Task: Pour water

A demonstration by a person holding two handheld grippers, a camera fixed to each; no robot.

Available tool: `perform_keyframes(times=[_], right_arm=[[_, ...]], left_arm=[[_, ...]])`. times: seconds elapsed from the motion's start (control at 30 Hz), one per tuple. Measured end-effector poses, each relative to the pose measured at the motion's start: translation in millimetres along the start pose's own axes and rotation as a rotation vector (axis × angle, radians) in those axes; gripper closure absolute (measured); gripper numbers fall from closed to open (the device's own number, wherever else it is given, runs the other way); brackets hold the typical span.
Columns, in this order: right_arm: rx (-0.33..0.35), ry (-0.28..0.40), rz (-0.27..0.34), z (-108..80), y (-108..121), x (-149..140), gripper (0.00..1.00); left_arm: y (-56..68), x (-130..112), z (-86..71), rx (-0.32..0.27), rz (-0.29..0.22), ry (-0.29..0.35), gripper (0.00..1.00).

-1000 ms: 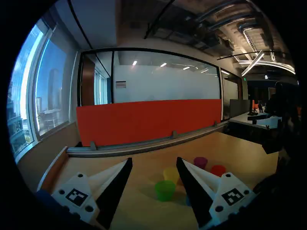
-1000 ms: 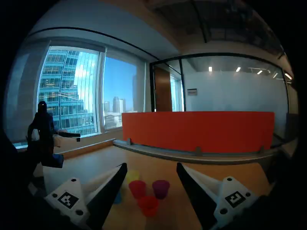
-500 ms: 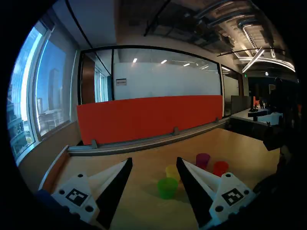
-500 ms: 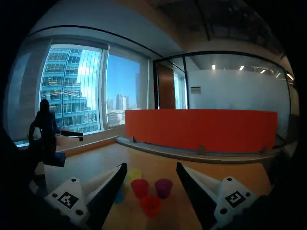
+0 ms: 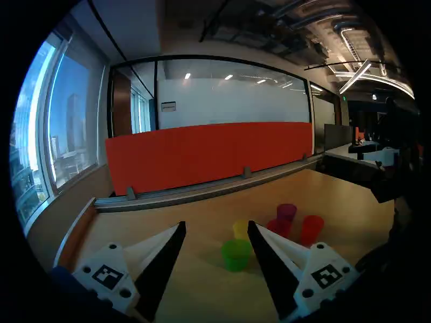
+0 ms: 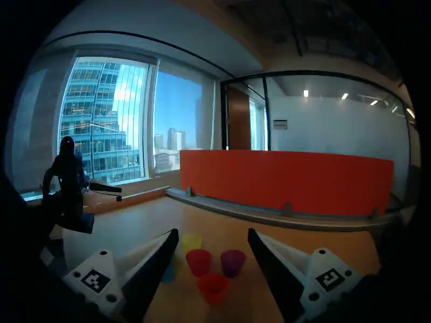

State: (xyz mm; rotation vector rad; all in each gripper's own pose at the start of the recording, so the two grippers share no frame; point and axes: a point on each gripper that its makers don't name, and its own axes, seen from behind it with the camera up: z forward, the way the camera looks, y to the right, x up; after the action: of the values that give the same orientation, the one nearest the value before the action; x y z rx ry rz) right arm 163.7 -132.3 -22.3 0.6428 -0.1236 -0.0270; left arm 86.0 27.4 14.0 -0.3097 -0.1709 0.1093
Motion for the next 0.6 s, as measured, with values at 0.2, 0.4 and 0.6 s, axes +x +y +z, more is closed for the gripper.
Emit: perform_keyframes(times=[0.2, 0.4, 0.6], right_arm=[[0.014, -0.017, -0.010, 2.5, -4, -6, 0.01], [0.026, -0.030, -0.008, 4.9, -10, -13, 0.00], [0.036, -0.050, -0.014, 6.7, -14, -20, 0.01]], left_arm=[[2.8, -13, 6.1, -0.006, 0.010, -0.027, 0.16], [7.5, -25, 10.5, -0.018, 0.011, -0.047, 0.15], [10.9, -39, 12.1, -0.023, 0.007, -0.069, 0.16]])
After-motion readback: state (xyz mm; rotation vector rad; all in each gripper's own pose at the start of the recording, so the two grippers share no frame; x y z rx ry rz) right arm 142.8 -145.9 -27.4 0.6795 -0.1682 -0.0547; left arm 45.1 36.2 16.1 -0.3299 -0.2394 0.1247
